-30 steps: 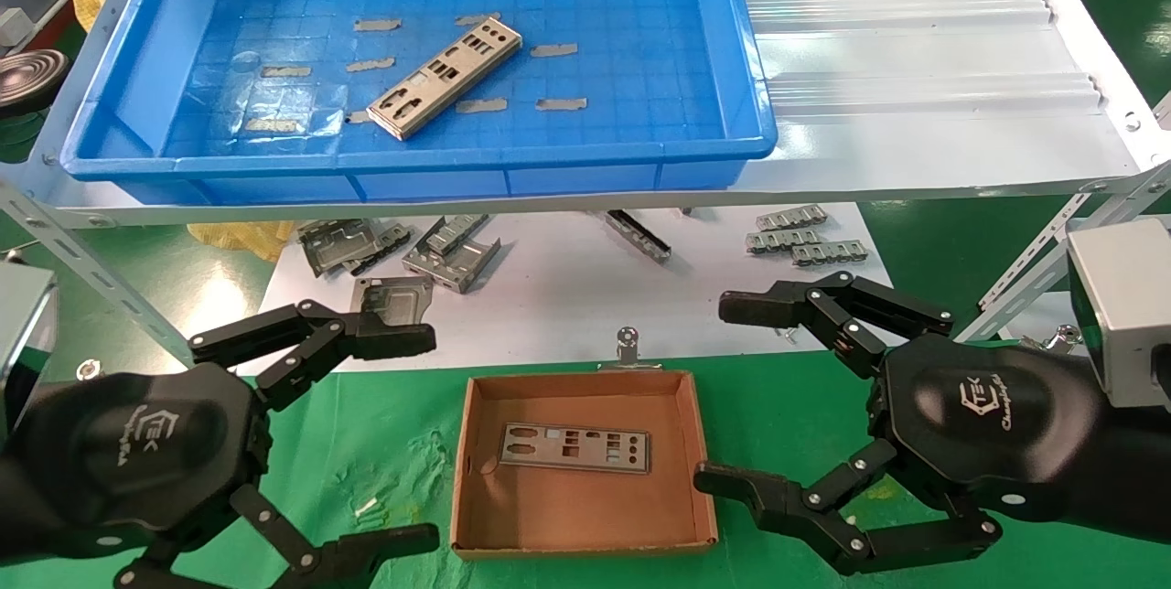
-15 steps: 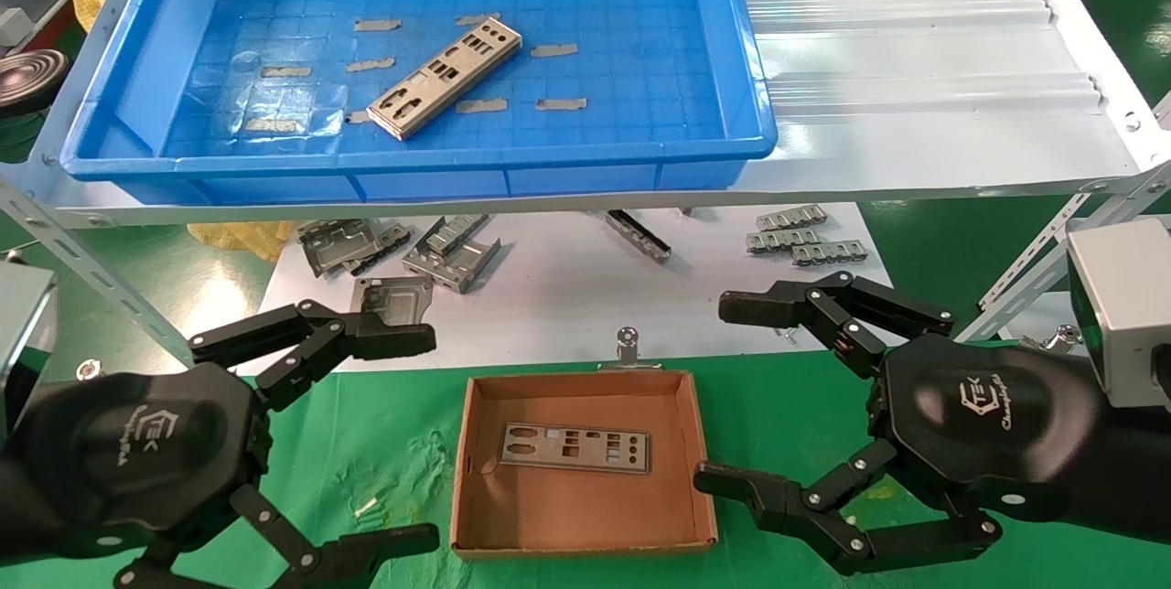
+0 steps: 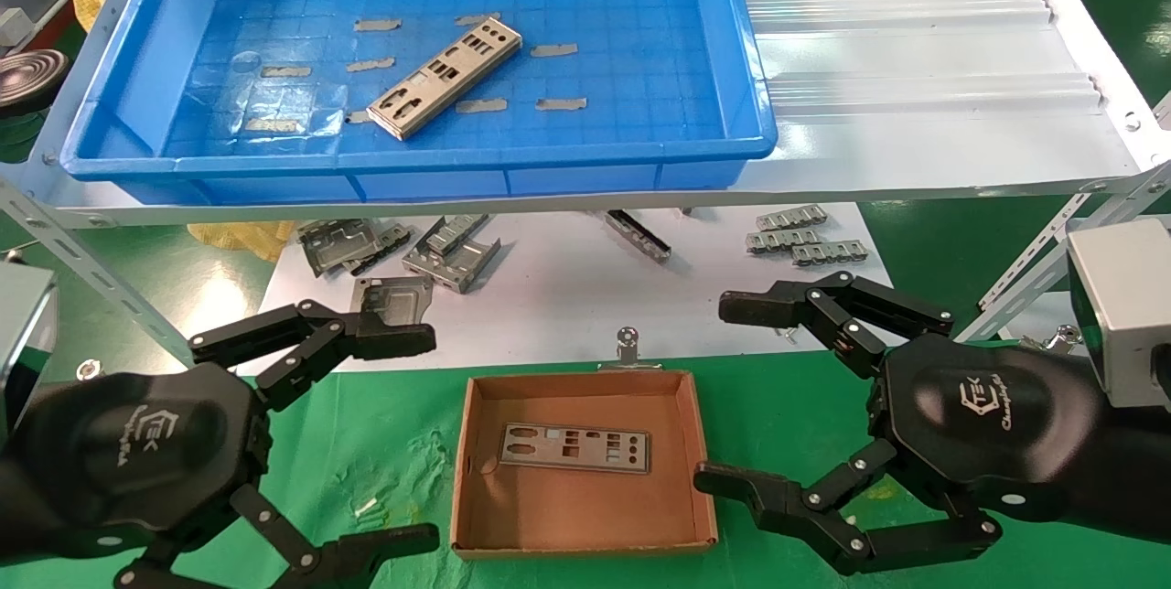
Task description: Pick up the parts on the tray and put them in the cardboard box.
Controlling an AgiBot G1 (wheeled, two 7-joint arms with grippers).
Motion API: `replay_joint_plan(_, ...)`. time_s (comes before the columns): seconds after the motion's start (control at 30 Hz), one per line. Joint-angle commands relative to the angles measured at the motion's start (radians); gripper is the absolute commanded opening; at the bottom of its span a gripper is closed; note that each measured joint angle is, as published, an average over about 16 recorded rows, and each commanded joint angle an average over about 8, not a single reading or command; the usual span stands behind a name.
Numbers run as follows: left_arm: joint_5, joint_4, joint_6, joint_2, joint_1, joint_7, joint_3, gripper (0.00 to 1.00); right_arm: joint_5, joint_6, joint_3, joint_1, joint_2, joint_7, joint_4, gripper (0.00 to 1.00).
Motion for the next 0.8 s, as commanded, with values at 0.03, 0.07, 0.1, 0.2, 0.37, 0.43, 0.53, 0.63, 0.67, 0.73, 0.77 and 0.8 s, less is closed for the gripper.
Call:
replay_joint_plan(0.03,0.000,0.000,0.000,0.000,0.000,0.000,0.000,1.00,0.000,0.000,0.000,0.000,0.000,0.000,0.000,1.00)
replay_joint_plan(0.07,0.000,0.000,0.000,0.000,0.000,0.000,0.000,1.00,0.000,0.000,0.000,0.000,0.000,0.000,0.000,1.00)
replay_joint_plan(0.1,0.000,0.000,0.000,0.000,0.000,0.000,0.000,1.00,0.000,0.000,0.000,0.000,0.000,0.000,0.000,1.00)
replay_joint_plan(0.2,0.000,0.000,0.000,0.000,0.000,0.000,0.000,1.00,0.000,0.000,0.000,0.000,0.000,0.000,0.000,1.00)
replay_joint_plan(0.37,0.000,0.000,0.000,0.000,0.000,0.000,0.000,1.00,0.000,0.000,0.000,0.000,0.000,0.000,0.000,1.00)
replay_joint_plan(0.43,0.000,0.000,0.000,0.000,0.000,0.000,0.000,1.00,0.000,0.000,0.000,0.000,0.000,0.000,0.000,1.00)
replay_joint_plan(0.53,0.000,0.000,0.000,0.000,0.000,0.000,0.000,1.00,0.000,0.000,0.000,0.000,0.000,0.000,0.000,1.00)
replay_joint_plan(0.63,0.000,0.000,0.000,0.000,0.000,0.000,0.000,1.00,0.000,0.000,0.000,0.000,0.000,0.000,0.000,1.00)
replay_joint_plan(0.67,0.000,0.000,0.000,0.000,0.000,0.000,0.000,1.00,0.000,0.000,0.000,0.000,0.000,0.000,0.000,1.00)
replay_joint_plan(0.73,0.000,0.000,0.000,0.000,0.000,0.000,0.000,1.00,0.000,0.000,0.000,0.000,0.000,0.000,0.000,1.00)
replay_joint_plan(0.77,0.000,0.000,0.000,0.000,0.000,0.000,0.000,1.00,0.000,0.000,0.000,0.000,0.000,0.000,0.000,1.00)
replay_joint_plan(0.8,0.000,0.000,0.000,0.000,0.000,0.000,0.000,1.00,0.000,0.000,0.000,0.000,0.000,0.000,0.000,1.00)
